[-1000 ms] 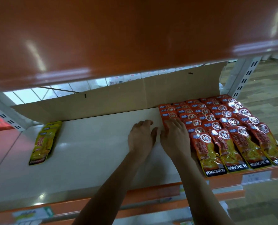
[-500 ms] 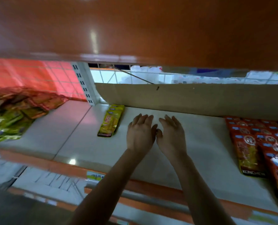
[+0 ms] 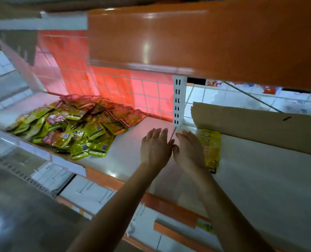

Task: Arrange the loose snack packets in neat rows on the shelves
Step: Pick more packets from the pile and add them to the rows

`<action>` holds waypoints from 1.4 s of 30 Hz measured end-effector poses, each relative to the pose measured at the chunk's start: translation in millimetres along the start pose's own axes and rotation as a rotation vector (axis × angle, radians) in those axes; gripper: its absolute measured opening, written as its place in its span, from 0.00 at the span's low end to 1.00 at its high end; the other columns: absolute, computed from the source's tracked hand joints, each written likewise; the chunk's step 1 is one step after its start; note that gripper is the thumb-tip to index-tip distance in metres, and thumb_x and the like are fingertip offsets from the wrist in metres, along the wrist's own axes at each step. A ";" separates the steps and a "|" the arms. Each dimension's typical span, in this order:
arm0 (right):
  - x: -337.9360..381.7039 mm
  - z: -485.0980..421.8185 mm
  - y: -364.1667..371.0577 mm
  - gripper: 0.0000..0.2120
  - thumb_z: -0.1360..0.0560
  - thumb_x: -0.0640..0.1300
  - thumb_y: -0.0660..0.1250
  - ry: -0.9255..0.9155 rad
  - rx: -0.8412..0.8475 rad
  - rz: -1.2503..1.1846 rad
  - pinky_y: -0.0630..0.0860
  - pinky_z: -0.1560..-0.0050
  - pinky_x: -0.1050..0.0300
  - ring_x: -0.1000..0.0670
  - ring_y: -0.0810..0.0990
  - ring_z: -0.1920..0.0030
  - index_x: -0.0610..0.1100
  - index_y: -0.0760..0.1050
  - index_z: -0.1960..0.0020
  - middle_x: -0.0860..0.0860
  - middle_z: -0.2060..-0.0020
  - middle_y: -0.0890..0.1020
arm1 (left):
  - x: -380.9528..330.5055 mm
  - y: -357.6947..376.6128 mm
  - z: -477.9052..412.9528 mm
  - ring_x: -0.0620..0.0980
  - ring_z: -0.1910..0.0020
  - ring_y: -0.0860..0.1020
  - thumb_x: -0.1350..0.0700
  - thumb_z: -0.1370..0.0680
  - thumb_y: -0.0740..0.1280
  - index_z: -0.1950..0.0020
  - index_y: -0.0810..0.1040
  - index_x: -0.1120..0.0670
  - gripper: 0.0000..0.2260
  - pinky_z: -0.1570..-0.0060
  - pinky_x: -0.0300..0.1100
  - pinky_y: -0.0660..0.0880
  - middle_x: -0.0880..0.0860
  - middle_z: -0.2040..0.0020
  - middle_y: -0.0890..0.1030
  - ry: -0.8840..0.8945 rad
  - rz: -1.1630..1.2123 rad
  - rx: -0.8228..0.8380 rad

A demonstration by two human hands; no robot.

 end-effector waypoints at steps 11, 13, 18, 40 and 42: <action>96.4 -69.0 70.0 0.24 0.21 0.49 0.62 -0.029 0.112 0.033 0.59 0.27 0.50 0.43 0.63 0.27 0.44 0.64 0.27 0.46 0.27 0.66 | 127.8 -4.7 -42.9 0.56 0.32 0.67 0.42 0.20 0.58 0.33 0.69 0.55 0.21 0.40 0.49 0.69 0.54 0.33 0.72 -0.153 -0.052 0.059; 107.9 -83.6 75.6 0.23 0.21 0.49 0.62 -0.037 0.125 0.028 0.64 0.30 0.50 0.43 0.66 0.30 0.43 0.65 0.28 0.45 0.30 0.69 | 142.5 -6.4 -57.4 0.57 0.33 0.68 0.44 0.19 0.58 0.35 0.70 0.56 0.20 0.40 0.50 0.69 0.55 0.34 0.72 -0.184 -0.050 0.052; 130.9 -121.1 88.6 0.21 0.22 0.43 0.60 -0.082 0.147 -0.002 0.71 0.38 0.46 0.39 0.70 0.35 0.43 0.64 0.30 0.44 0.33 0.71 | 163.4 -8.7 -101.2 0.59 0.31 0.65 0.54 0.19 0.56 0.32 0.68 0.59 0.17 0.36 0.51 0.67 0.58 0.32 0.69 -0.165 -0.036 0.072; 117.8 -130.1 104.9 0.17 0.22 0.42 0.59 0.271 -0.090 -0.347 0.70 0.44 0.48 0.37 0.70 0.40 0.41 0.64 0.34 0.38 0.37 0.65 | 158.1 8.2 -113.6 0.59 0.43 0.77 0.54 0.20 0.63 0.33 0.66 0.60 0.18 0.52 0.49 0.77 0.62 0.31 0.64 -0.187 -0.078 0.052; 112.7 -120.7 100.5 0.20 0.20 0.44 0.59 0.375 -0.115 -0.520 0.70 0.44 0.50 0.37 0.72 0.39 0.42 0.61 0.30 0.39 0.37 0.68 | 152.0 5.0 -103.1 0.60 0.44 0.77 0.51 0.20 0.62 0.35 0.67 0.60 0.18 0.54 0.51 0.76 0.60 0.34 0.68 -0.209 0.035 0.035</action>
Point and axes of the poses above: each hand's wrist, its own z-axis away from the middle knuckle, its own y-axis out of the palm, x = y × z, the point moved 2 cm from there along -z, towards the middle knuckle
